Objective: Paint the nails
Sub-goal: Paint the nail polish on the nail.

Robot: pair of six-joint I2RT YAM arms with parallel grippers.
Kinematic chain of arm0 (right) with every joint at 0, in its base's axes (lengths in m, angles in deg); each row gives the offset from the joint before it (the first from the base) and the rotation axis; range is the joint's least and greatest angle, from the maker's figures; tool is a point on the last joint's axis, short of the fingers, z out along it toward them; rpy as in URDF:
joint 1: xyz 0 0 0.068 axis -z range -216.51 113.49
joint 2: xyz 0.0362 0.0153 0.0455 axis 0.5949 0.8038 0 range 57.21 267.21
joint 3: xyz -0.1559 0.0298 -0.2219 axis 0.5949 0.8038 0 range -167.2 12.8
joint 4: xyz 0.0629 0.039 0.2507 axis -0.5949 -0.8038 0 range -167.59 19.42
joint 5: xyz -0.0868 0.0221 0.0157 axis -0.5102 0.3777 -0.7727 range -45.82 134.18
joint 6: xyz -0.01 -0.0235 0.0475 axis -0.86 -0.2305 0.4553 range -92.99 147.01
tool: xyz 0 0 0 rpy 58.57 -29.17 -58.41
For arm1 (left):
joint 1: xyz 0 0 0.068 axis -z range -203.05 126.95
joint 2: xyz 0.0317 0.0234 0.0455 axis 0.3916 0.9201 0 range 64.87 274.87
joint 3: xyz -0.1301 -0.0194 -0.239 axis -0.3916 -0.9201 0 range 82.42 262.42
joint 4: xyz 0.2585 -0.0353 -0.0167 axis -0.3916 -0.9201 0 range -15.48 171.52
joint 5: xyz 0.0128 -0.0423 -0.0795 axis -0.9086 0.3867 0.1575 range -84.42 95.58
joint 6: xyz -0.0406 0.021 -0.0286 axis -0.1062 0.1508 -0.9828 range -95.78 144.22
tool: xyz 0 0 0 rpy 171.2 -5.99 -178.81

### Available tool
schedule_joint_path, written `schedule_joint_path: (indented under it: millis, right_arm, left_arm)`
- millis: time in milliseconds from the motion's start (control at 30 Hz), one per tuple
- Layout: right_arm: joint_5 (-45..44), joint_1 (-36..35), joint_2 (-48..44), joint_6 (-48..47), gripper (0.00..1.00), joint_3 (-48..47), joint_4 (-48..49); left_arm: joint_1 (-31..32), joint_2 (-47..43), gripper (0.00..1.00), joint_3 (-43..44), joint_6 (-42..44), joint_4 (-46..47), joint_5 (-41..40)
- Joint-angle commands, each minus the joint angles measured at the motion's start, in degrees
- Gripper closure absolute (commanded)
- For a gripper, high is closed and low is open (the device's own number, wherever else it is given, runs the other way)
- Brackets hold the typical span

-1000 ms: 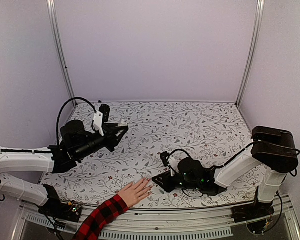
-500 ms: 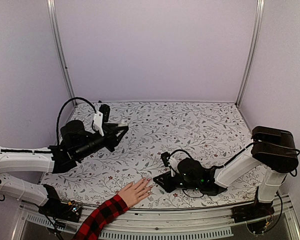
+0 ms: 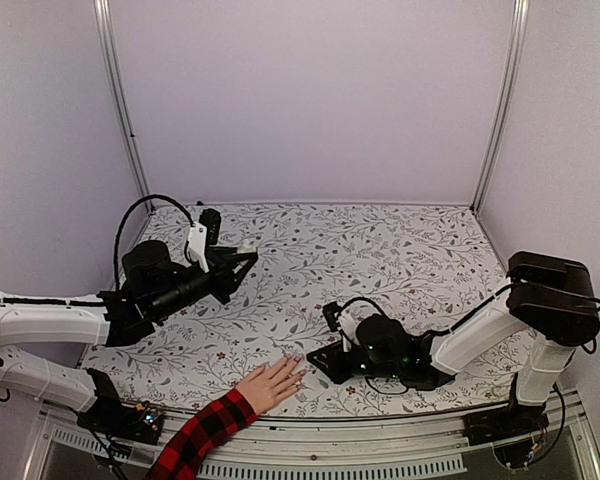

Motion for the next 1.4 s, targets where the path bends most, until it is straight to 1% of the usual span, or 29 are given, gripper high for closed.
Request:
schedule_joint_path:
  millis: [0,267,600,967,1367]
  right_arm:
    - [-1.79,0.24,-2.65,0.03,1.00,0.35,-0.21]
    - [-2.08,0.24,-4.23,-0.21,1.00,0.77,-0.30]
    - [3.41,-0.01,-2.60,-1.27,1.00,0.20,3.98]
    - [3.72,-0.13,0.32,-1.11,1.00,-0.89,3.70]
    - [3.66,-0.11,1.44,-1.13,1.00,-1.73,3.26]
  left_arm:
    - [0.16,0.23,1.00,0.87,0.89,2.06,0.21]
    - [0.05,0.10,1.00,0.82,0.90,2.05,0.25]
    - [0.12,-0.04,1.00,0.63,0.83,2.05,0.17]
    - [0.05,-0.04,1.00,0.34,0.71,2.34,0.08]
    - [0.08,-0.30,1.00,0.08,0.73,2.32,0.00]
